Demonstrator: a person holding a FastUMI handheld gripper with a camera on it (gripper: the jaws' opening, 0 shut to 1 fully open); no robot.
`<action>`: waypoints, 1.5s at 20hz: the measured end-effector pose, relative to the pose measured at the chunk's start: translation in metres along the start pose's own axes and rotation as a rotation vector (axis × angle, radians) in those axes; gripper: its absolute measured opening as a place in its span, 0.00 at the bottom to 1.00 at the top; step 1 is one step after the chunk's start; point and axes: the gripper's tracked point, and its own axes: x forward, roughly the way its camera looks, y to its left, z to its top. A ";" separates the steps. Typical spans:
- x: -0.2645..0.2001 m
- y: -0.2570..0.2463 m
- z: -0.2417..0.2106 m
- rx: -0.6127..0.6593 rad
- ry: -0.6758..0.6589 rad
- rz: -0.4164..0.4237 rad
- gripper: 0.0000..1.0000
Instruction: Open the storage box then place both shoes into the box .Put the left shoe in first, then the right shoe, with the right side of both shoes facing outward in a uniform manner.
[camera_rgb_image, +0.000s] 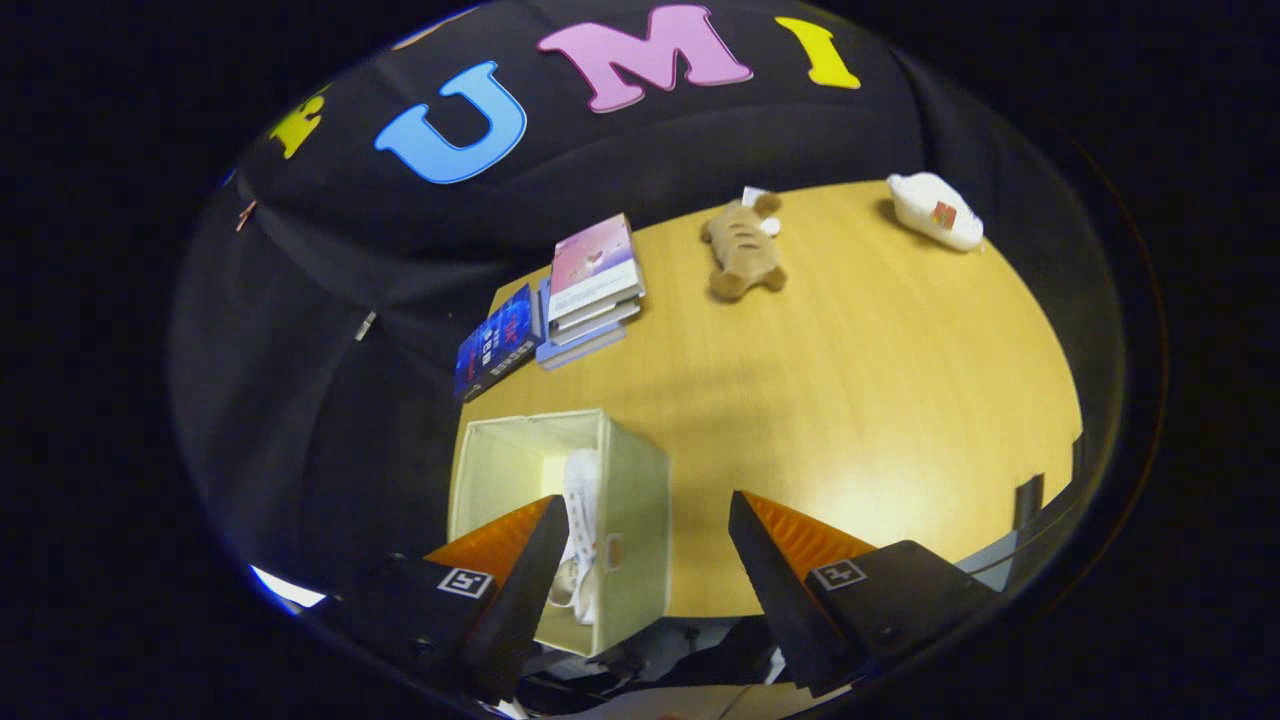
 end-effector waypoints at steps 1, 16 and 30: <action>-0.007 -0.007 0.009 -0.025 -0.044 -0.025 0.99; -0.130 -0.053 0.131 -0.360 -0.684 -0.272 0.97; -0.171 -0.053 0.157 -0.511 -0.873 -0.282 0.98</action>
